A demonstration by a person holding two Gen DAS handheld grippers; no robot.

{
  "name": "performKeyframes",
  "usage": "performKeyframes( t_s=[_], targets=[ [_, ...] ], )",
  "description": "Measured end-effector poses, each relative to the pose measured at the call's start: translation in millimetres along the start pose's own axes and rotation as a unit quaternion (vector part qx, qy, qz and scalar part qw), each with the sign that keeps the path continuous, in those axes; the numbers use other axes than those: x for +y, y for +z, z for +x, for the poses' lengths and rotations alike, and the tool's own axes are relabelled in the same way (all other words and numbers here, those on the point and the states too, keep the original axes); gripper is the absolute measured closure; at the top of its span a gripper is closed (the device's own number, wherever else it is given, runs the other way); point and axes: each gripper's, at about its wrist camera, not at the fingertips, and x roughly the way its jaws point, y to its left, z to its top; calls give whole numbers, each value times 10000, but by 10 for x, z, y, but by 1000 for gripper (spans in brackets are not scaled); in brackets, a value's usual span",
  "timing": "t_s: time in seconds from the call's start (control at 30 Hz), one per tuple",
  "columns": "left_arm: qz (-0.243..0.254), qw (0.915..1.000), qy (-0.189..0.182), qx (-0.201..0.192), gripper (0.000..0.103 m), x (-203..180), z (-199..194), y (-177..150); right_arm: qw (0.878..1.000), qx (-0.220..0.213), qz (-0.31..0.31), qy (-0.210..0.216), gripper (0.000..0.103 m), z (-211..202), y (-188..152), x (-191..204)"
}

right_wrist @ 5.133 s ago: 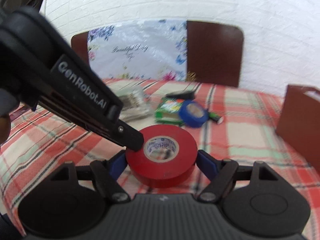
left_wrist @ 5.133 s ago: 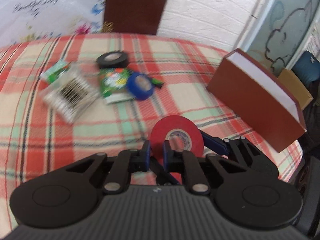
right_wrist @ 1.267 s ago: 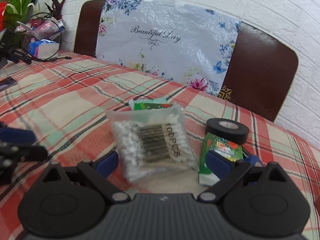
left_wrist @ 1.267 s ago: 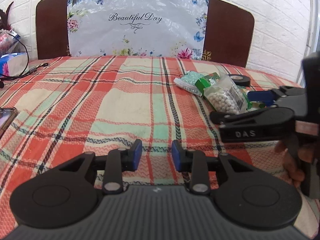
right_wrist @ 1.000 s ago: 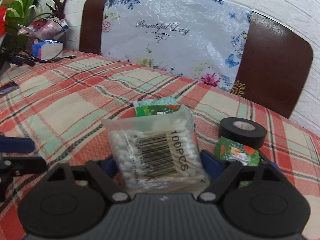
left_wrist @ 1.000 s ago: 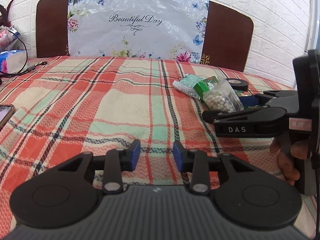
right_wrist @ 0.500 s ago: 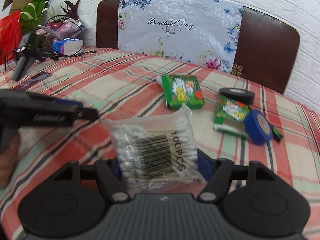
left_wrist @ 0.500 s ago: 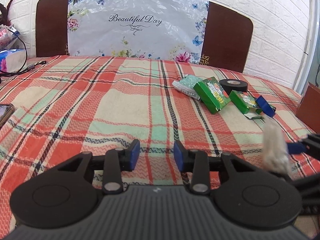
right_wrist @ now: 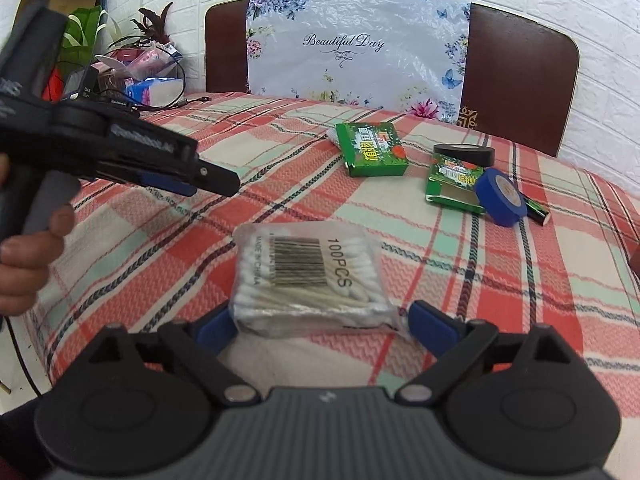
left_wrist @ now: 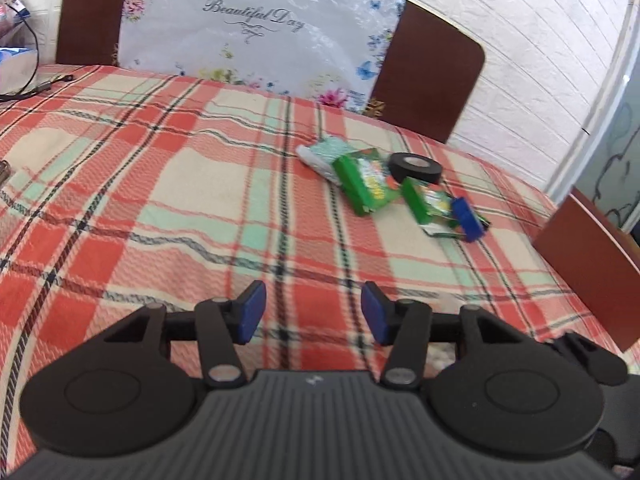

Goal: Organize objects
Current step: 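Grasp the clear cotton swab bag with the right tool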

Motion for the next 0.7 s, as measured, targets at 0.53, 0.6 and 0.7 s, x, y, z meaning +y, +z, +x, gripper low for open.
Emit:
performKeyframes(
  t_s=[0.53, 0.6, 0.7],
  targets=[
    [59, 9993, -235, 286, 49, -209, -88, -17, 9947, -171, -652, 774, 10, -156, -118, 339],
    [-5, 9993, -269, 276, 49, -179, -106, 7, 9965, -166, -427, 699, 10, -155, -96, 236],
    [-84, 9983, -479, 309, 48, -160, -91, 38, 9978, -193, -70, 634, 10, -180, -63, 63]
  ],
)
